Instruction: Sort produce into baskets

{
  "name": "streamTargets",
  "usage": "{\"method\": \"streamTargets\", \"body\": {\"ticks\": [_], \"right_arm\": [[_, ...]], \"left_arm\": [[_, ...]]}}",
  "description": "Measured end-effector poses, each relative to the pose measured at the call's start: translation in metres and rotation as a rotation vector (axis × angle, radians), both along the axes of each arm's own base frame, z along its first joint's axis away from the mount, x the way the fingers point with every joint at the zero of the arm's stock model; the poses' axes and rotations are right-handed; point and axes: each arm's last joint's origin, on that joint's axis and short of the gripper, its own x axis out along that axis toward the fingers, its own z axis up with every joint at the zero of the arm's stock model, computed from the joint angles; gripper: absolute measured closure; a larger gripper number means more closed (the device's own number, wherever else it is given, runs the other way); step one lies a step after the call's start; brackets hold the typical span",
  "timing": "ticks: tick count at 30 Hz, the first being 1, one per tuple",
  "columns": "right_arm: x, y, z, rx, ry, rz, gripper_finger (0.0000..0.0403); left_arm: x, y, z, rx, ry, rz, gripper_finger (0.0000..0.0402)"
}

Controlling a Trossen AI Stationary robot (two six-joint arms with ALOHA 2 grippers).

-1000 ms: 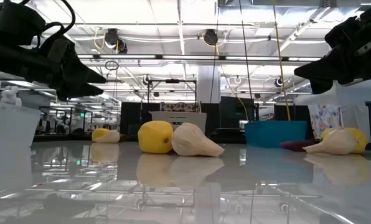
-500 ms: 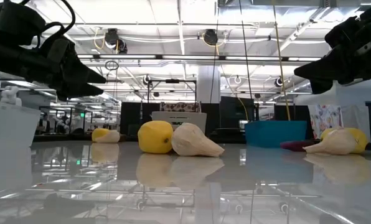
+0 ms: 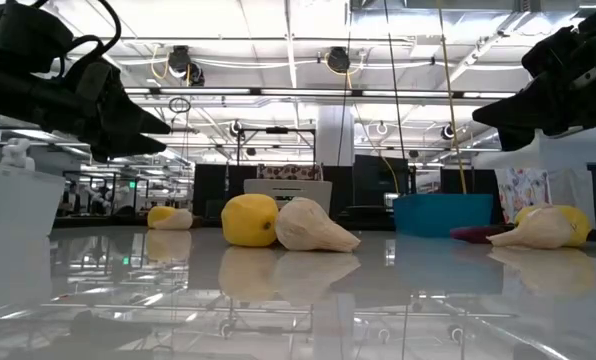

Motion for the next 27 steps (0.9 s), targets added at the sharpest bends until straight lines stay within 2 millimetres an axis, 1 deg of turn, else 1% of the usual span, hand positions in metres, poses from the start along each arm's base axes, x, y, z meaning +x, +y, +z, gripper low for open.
{"method": "streamTargets", "body": {"ticks": [20,27], "right_arm": [[0.0002,0.0,0.0015,0.003,-0.016,0.0,0.0399],[0.0002,0.0,0.0025,0.182,-0.036,-0.015,0.0399]], "left_arm": [[0.0,0.0,0.0,0.0,0.0,0.0,0.0105],[0.0001,0.0,0.0006,0.001,-0.007,-0.001,0.0105]]}}
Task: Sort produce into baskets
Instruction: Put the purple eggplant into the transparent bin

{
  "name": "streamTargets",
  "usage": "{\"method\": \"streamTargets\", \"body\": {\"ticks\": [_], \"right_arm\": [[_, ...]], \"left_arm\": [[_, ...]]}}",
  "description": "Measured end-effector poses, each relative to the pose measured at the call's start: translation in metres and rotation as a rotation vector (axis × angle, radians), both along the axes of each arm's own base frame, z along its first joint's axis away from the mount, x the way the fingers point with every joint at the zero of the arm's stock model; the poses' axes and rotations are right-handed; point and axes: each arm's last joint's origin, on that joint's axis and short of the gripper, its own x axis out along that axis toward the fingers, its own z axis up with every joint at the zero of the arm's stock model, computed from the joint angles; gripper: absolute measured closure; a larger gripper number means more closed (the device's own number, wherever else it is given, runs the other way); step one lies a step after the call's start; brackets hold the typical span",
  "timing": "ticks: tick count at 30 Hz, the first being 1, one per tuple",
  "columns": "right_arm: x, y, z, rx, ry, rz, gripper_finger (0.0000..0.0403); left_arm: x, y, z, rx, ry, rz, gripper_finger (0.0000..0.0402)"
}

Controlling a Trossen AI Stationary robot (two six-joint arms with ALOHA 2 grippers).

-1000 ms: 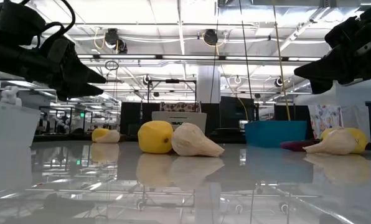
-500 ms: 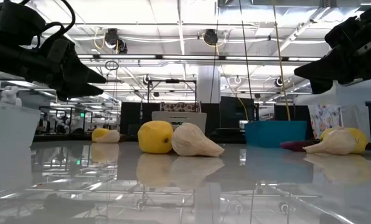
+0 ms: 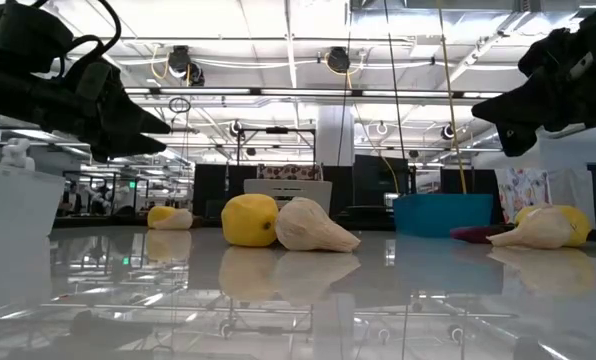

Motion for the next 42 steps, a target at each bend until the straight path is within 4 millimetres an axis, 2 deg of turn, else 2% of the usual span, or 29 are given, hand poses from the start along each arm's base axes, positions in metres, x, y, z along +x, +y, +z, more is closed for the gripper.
{"method": "streamTargets", "body": {"ticks": [4,16,21,25,27,32,37,42], "right_arm": [[0.0,0.0,0.0,0.105,-0.005,-0.008,0.0399],[0.0,0.0,0.001,0.116,-0.019,-0.013,0.0399],[0.0,0.0,0.014,0.106,-0.153,-0.004,0.0399],[-0.002,0.0,0.026,0.055,-0.261,-0.001,0.0391],[-0.002,0.0,0.033,0.041,-0.28,-0.001,0.038],[-0.003,0.0,0.061,-0.017,-0.316,-0.006,0.0339],[0.002,0.0,0.107,-0.104,-0.285,-0.016,0.0291],[0.015,0.0,0.153,-0.173,-0.202,-0.015,0.0248]], "left_arm": [[0.001,-0.001,0.001,-0.106,-0.043,-0.035,0.0105],[0.001,-0.002,0.001,-0.365,-0.136,-0.017,0.0105],[0.001,-0.002,0.004,-0.416,-0.19,-0.011,0.0105],[0.002,-0.002,0.014,-0.387,-0.268,-0.031,0.0105],[0.004,-0.003,0.027,-0.317,-0.281,-0.079,0.0105],[0.009,-0.003,0.075,-0.179,-0.328,-0.146,0.0105],[0.015,-0.003,0.127,-0.066,-0.222,-0.182,0.0105],[0.021,-0.003,0.177,0.031,-0.126,-0.214,0.0105]]}}
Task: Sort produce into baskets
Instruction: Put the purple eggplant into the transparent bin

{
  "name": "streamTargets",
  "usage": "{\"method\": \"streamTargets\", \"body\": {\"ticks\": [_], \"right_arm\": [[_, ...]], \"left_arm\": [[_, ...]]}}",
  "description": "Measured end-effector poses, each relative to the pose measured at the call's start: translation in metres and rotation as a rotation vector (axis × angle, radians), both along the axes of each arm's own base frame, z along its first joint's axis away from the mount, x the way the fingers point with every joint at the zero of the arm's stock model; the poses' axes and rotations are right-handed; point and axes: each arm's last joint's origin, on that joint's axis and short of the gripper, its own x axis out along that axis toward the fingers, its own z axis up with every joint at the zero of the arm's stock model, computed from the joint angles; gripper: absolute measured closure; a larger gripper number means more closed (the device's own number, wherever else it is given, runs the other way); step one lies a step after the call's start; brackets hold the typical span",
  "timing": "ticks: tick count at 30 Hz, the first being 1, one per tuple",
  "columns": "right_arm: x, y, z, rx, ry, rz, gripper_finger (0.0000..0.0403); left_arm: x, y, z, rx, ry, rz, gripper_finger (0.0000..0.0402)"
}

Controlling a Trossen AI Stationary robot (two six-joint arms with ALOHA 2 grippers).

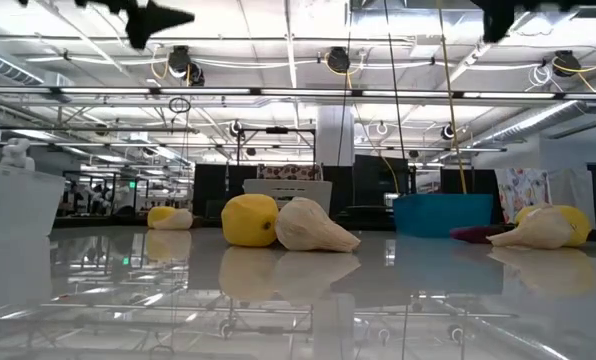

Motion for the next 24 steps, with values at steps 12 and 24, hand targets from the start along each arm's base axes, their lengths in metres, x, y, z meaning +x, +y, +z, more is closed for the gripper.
{"method": "streamTargets", "body": {"ticks": [12,24], "right_arm": [[0.059,0.0,0.069,-0.067,0.165,0.001,0.0188],[0.128,0.003,0.079,-0.066,0.588,0.036,0.0155]], "left_arm": [[0.033,0.004,0.087,0.137,0.213,-0.085,0.0105],[0.126,0.016,0.073,0.316,0.608,-0.295,0.0105]]}}
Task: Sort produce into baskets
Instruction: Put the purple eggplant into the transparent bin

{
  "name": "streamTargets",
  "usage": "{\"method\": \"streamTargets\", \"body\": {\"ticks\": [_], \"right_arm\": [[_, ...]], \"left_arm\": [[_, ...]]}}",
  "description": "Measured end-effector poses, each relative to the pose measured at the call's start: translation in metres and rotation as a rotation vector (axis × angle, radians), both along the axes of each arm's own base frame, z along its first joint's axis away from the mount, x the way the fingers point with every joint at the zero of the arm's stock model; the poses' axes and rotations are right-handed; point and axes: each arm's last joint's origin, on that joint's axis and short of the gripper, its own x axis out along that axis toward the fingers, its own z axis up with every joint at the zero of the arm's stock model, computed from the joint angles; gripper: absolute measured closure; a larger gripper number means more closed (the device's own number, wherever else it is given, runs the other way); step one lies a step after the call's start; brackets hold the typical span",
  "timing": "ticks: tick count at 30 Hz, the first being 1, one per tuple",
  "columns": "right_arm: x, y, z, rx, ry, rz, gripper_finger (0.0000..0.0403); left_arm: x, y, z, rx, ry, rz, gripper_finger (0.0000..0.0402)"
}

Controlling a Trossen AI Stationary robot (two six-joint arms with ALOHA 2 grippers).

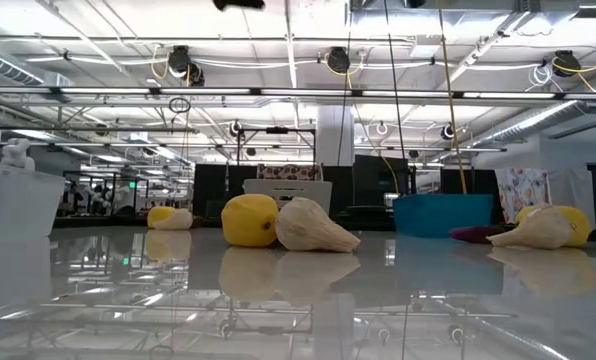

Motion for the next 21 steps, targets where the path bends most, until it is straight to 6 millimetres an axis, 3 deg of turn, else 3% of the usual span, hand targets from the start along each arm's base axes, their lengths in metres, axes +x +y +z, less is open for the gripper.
{"method": "streamTargets", "body": {"ticks": [8,15,21], "right_arm": [[0.024,0.016,-0.017,0.078,0.145,0.01,0.0153],[0.028,0.03,-0.029,0.144,0.234,0.008,0.0154],[0.03,0.038,-0.039,0.215,0.312,-0.03,0.0154]], "left_arm": [[0.058,0.008,-0.067,0.085,0.259,-0.126,0.0105],[0.084,-0.007,-0.118,0.168,0.456,-0.331,0.0105],[0.098,-0.023,-0.144,0.194,0.518,-0.433,0.0105]]}}
